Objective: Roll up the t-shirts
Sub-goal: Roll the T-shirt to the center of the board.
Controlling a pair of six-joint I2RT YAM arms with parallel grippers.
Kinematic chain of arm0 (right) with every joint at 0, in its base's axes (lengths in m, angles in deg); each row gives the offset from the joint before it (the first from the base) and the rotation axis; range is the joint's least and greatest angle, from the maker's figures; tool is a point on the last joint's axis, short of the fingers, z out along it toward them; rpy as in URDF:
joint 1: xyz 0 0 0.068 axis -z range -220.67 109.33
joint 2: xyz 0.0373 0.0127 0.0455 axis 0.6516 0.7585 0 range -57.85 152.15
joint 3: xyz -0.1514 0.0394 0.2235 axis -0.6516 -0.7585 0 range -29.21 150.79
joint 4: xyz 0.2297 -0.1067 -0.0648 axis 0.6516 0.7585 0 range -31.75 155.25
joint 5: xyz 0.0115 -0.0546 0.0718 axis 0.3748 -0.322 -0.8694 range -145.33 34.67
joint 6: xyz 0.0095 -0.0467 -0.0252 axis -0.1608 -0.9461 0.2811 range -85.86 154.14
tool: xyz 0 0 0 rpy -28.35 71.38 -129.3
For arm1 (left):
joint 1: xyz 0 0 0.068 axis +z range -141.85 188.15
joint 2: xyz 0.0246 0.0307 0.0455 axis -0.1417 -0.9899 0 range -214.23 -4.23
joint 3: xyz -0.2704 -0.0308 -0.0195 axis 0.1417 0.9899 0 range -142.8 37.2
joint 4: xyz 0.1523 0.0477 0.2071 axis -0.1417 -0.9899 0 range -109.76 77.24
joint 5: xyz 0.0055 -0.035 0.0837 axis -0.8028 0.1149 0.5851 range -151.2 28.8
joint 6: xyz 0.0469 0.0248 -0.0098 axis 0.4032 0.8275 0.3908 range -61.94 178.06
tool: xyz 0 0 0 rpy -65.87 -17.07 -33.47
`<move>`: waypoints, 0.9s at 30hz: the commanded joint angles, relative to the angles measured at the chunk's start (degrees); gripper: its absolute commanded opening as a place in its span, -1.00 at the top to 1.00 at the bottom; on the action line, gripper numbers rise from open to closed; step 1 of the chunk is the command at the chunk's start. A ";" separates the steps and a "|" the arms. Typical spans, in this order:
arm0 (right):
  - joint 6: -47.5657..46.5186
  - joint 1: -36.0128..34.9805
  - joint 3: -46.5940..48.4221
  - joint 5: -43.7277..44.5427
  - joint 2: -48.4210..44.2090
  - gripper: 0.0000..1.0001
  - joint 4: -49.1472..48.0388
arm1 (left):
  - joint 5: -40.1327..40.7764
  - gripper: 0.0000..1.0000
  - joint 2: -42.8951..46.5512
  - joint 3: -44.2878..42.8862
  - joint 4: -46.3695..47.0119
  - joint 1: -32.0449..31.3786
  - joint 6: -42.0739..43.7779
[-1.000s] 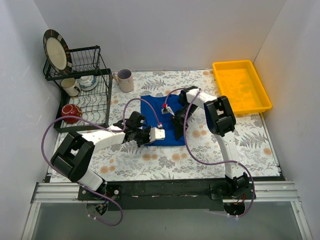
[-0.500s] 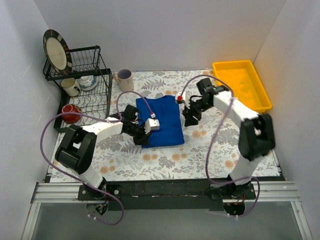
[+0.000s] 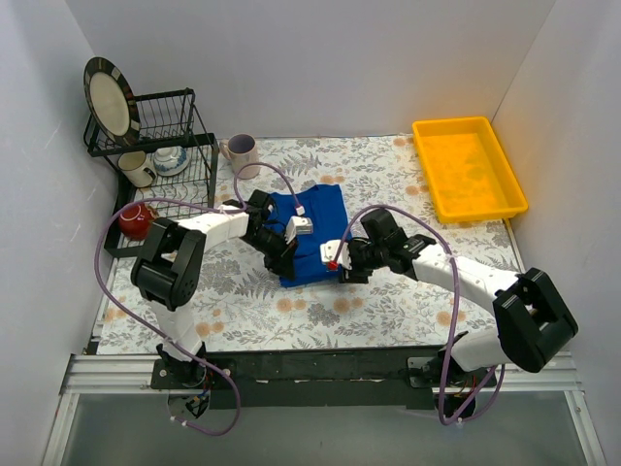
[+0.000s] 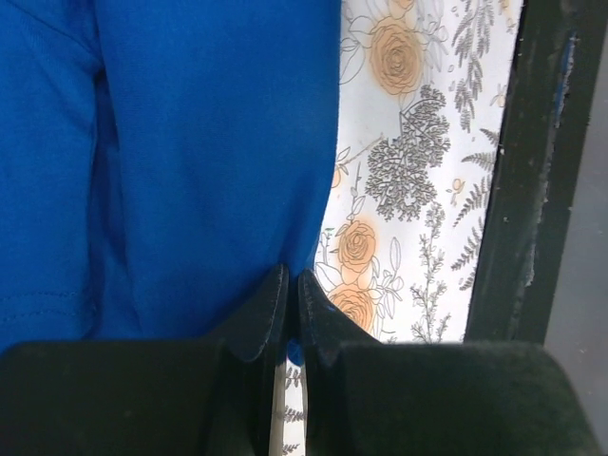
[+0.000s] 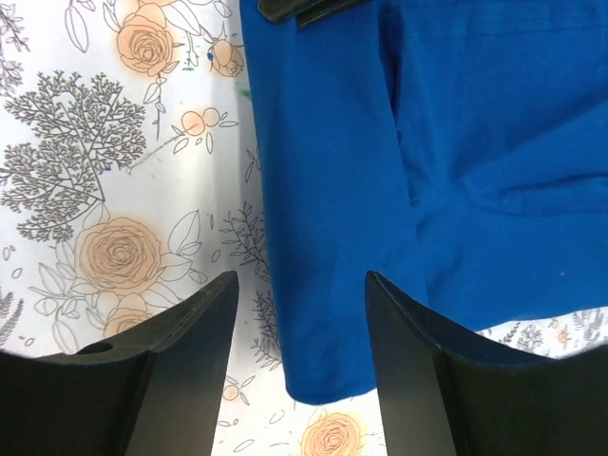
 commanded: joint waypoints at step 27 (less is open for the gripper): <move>-13.10 -1.47 -12.25 7.19 6.99 -0.25 -31.50 | -9.96 1.00 -13.28 -17.62 -23.52 2.91 10.34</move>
